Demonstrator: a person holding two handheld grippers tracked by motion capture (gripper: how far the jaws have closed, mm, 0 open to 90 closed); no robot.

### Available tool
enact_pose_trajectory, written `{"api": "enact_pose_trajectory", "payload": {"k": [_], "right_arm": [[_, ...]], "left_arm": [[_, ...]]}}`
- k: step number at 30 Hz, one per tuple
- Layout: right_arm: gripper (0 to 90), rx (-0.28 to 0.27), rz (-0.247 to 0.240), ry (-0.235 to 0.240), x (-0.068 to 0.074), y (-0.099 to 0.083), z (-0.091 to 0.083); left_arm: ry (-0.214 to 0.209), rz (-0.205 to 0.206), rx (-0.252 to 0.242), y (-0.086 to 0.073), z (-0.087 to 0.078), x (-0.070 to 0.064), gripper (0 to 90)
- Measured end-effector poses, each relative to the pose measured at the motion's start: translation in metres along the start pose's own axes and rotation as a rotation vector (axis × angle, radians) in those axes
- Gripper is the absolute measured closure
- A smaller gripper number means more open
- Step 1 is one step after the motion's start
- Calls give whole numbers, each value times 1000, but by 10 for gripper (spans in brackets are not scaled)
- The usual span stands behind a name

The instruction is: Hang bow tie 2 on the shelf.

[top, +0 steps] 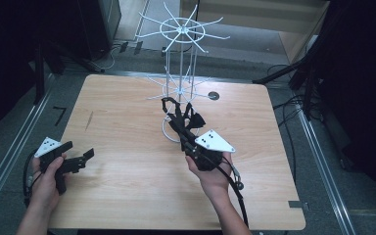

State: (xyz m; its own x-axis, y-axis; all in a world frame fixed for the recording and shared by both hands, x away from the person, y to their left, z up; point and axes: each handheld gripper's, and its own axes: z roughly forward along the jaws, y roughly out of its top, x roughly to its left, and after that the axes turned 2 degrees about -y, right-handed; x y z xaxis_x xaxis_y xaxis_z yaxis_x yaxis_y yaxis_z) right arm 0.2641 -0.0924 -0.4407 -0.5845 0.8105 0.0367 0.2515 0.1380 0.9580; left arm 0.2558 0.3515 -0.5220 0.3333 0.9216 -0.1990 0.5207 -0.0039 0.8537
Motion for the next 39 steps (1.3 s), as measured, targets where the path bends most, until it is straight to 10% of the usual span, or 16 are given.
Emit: {"api": "enact_pose_trajectory", "payload": {"k": [39], "right_arm": [[646,116,70,-2,-19,-35,24]], "left_arm": [[-4,-3,0,0,0,0,42]]}}
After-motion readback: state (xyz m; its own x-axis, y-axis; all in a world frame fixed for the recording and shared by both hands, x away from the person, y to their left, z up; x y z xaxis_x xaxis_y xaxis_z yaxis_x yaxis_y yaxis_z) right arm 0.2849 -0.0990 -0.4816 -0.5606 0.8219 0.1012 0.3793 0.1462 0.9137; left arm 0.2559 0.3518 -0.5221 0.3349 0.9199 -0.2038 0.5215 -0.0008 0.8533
